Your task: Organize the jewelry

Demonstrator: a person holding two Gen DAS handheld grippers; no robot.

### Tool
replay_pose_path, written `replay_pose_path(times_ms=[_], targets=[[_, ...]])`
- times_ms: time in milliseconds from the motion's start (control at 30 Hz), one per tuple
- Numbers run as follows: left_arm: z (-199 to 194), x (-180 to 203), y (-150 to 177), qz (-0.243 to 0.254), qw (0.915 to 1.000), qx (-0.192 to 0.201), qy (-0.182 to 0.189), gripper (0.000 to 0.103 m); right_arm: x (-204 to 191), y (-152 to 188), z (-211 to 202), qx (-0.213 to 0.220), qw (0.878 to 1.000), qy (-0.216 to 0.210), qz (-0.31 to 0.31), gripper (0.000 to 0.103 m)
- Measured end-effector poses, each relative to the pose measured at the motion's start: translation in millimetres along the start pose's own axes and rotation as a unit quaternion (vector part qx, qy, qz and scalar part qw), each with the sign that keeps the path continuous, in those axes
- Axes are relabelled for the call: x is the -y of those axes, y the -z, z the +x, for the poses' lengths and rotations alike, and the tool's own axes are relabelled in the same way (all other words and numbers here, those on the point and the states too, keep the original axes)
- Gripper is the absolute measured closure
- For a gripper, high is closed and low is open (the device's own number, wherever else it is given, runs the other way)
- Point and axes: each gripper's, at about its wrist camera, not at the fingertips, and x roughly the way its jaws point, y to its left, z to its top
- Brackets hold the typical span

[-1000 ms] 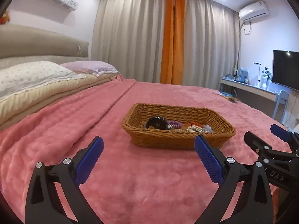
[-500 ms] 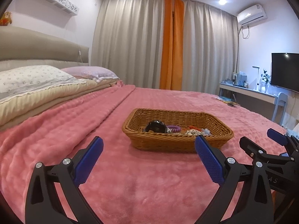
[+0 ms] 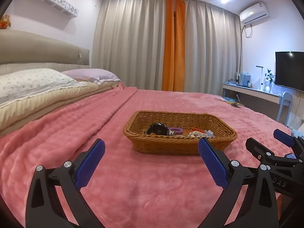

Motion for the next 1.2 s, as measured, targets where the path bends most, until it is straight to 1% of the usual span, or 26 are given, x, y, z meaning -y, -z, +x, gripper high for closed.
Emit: replay_pose_path(times_ms=[233,1200], targets=[[-0.6,4.0,1.2,0.01,0.9999,0.003,-0.005,0.008,2.9,0.1,-0.4,-0.004,1.0,-0.001,0.01,0.008],[1.4,2.7,2.6,0.008,0.9999,-0.003,-0.007,0.008,1.1,0.2,-2.1,-0.003,1.0,0.003,0.009,0.008]])
